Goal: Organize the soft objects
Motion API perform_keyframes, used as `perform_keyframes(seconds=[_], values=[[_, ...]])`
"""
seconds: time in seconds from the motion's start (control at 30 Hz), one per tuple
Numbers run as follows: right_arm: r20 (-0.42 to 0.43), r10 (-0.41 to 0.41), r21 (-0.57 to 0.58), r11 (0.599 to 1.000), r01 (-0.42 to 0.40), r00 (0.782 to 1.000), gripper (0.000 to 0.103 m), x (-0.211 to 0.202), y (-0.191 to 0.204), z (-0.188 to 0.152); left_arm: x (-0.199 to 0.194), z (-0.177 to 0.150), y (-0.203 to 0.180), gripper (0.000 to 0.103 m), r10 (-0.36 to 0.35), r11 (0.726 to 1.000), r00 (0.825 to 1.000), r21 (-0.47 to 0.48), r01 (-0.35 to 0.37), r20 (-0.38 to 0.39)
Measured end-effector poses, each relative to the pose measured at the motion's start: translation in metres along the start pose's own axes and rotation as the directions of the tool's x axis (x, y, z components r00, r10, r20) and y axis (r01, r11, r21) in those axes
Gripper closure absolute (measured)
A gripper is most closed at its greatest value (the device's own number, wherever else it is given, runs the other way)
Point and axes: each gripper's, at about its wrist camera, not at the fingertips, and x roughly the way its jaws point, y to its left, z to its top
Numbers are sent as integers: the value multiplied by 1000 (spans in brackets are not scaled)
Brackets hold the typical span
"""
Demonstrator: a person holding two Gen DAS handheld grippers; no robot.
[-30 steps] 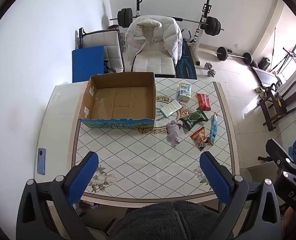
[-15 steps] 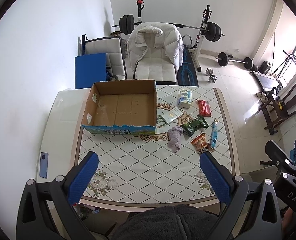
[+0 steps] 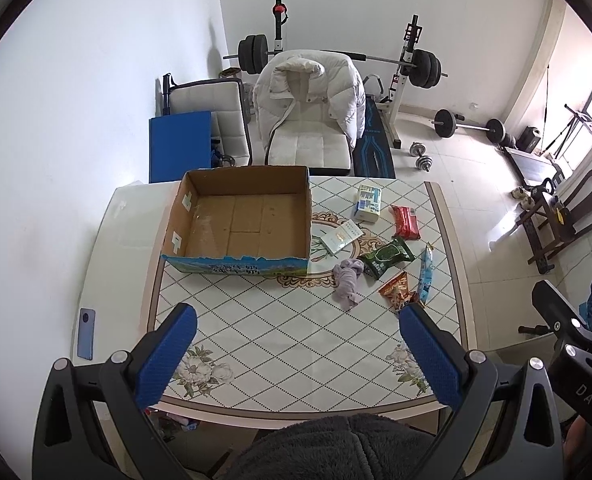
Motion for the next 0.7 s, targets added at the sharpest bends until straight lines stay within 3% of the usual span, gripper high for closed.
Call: perform_keyframes(seconds=[0.7], values=[[16,16,-9,1000,-16,1000,0,2,4,0,1,0,1,0,3,1000,1000,-2,-3,7]])
